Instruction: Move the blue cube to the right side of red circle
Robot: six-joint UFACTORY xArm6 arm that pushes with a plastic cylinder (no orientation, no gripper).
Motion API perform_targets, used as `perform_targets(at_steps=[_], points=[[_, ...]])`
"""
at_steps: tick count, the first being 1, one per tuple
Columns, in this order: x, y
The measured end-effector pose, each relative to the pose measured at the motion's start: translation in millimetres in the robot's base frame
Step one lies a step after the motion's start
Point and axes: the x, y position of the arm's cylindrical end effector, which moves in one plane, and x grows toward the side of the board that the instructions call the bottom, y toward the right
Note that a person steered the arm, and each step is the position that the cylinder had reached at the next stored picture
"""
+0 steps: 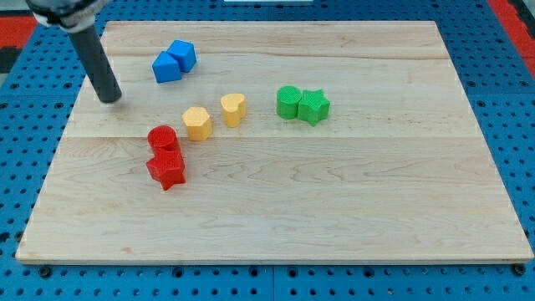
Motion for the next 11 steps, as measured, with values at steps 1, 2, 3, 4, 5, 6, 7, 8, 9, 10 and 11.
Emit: perform_targets(at_steps=[1, 2, 3, 4, 5, 6, 7, 8, 9, 10, 11], points=[[-62, 43], [-72, 45], [-85, 129], [-88, 251], [-85, 251], [-74, 191], [-74, 178], [-65, 166], [-60, 202], [-59, 273], [-56, 251]])
